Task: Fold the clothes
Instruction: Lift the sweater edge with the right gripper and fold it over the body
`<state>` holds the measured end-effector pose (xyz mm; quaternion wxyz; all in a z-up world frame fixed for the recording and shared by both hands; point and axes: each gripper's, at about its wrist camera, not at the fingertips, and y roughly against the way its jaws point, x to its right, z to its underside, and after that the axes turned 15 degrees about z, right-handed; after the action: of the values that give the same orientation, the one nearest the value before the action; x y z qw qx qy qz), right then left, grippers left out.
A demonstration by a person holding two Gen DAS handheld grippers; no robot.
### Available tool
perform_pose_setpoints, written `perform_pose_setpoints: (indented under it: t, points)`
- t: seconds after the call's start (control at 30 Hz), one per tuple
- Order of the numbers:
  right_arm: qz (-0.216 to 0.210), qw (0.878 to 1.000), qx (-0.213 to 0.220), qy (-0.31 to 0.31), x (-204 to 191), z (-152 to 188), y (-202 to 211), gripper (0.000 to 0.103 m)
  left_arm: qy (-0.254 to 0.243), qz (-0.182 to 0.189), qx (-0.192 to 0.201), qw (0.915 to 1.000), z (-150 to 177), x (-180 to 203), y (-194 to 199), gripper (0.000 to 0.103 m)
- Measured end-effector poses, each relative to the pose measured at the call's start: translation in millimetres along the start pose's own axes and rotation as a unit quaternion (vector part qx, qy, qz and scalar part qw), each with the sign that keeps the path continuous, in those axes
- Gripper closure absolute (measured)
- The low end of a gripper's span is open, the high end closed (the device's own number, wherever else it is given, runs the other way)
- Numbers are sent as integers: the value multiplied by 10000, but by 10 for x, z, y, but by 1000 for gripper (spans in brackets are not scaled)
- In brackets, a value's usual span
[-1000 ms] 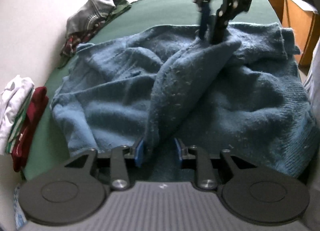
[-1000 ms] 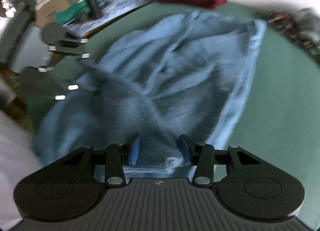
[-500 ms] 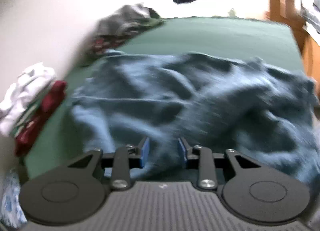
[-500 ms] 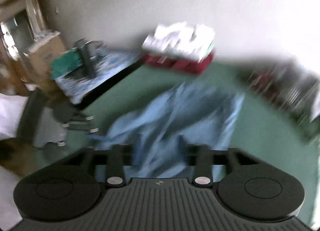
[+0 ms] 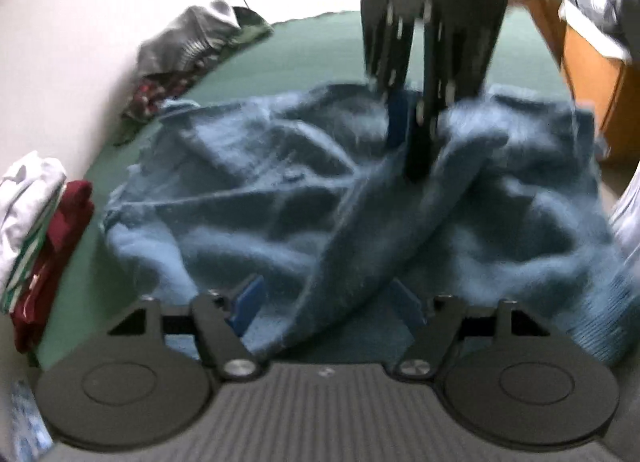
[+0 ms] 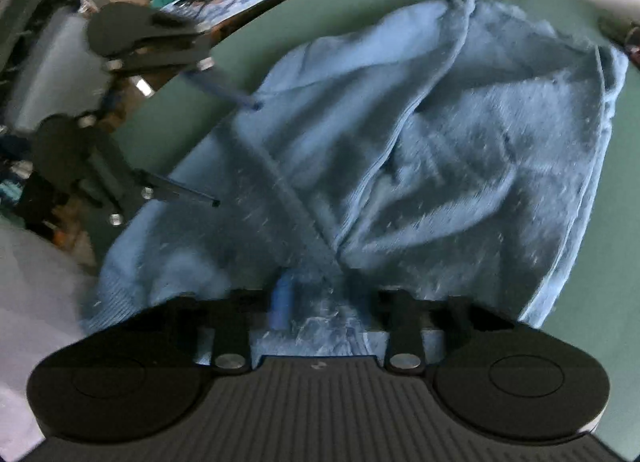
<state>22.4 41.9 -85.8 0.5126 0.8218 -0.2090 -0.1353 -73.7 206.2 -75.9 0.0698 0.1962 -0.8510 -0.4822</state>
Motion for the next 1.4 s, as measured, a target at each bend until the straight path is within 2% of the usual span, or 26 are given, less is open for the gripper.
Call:
perform_pose_setpoints:
  t: [0.07, 0.13, 0.17, 0.27, 0.33, 0.4, 0.47, 0.53, 0.63, 0.67, 0.73, 0.8, 0.83, 0.9, 0.97, 1.03, 1.07, 1.1, 1.13, 1.2, 1.23, 1.27, 1.37, 1.4]
  points:
    - [82, 9998, 108, 156, -86, 9, 152, 91, -34, -19, -82, 10000, 20, -24, -59, 38]
    - [93, 9989, 309, 336, -213, 4, 380, 92, -20, -47, -144, 9999, 29, -54, -89, 65]
    - [76, 9982, 400, 433, -284, -7, 492, 92, -35, -62, -133, 9999, 34, -68, -77, 75]
    - [335, 9936, 577, 916, -445, -15, 678, 94, -46, -215, -13, 9998, 20, -157, 12, 94]
    - [877, 9849, 725, 1305, -518, -90, 755, 95, -8, -372, 98, 9993, -10, -243, 94, 96]
    - [1519, 9707, 1016, 1561, -512, -194, 827, 95, 118, -615, 300, 9976, -58, -343, 207, 96]
    - [2112, 9538, 1478, 1542, -460, -323, 961, 95, 404, -1184, 725, 9895, -115, -370, 361, 96]
    - [2438, 9390, 1805, 1621, -514, -293, 1066, 95, 689, -1773, 1155, 9749, -169, -383, 513, 96]
    - [2825, 9161, 2192, 1812, -631, -197, 1182, 95, 590, -1946, 1306, 9704, -141, -110, 491, 95]
    - [2952, 9077, 2320, 1874, -670, -165, 1220, 95, 485, -1892, 1171, 9737, -103, -1, 404, 95]
    - [2862, 9124, 2045, 2094, -801, 58, 1069, 95, 273, -1669, 764, 9826, 5, 209, 176, 95]
    - [2589, 9280, 1520, 2207, -909, 323, 829, 97, 117, -1416, 376, 9891, 120, 372, -34, 94]
    - [2452, 9357, 1240, 2213, -956, 451, 716, 97, -6, -1406, 277, 9897, 159, 428, -82, 92]
    - [2250, 9475, 725, 2155, -1030, 664, 540, 96, -278, -1427, 114, 9893, 236, 534, -153, 93]
    - [1969, 9656, 489, 1626, -1009, 757, 542, 90, -194, -1251, 109, 9919, 251, 506, -103, 90]
    - [1581, 9850, 510, 459, -865, 806, 662, 87, -86, -1097, 119, 9939, 258, 431, -30, 75]
    - [1533, 9864, 520, -280, -748, 859, 690, 74, -69, -1071, 105, 9942, 260, 402, -13, 73]
    - [1539, 9811, 510, -1060, -615, 927, 696, 67, -56, -1072, 86, 9942, 260, 376, 0, 69]
    - [1536, 9697, 496, -1834, -482, 995, 703, 64, -21, -1052, 86, 9944, 257, 361, 1, 68]
    - [1517, 9329, 464, -3234, -231, 1165, 705, 64, 61, -995, 97, 9950, 249, 341, -5, 68]
    - [1471, 9176, 458, -3664, -166, 1274, 720, 68, 102, -967, 103, 9952, 246, 330, -7, 68]
    - [1320, 9076, 506, -3952, -138, 1347, 718, 70, 143, -938, 108, 9954, 242, 320, -10, 68]
    - [791, 8797, 690, -4638, -101, 1493, 668, 70, 248, -916, 146, 9954, 225, 299, -12, 65]
    - [710, 8735, 687, -4766, -106, 1509, 641, 70, 326, -917, 172, 9951, 223, 279, -11, 61]
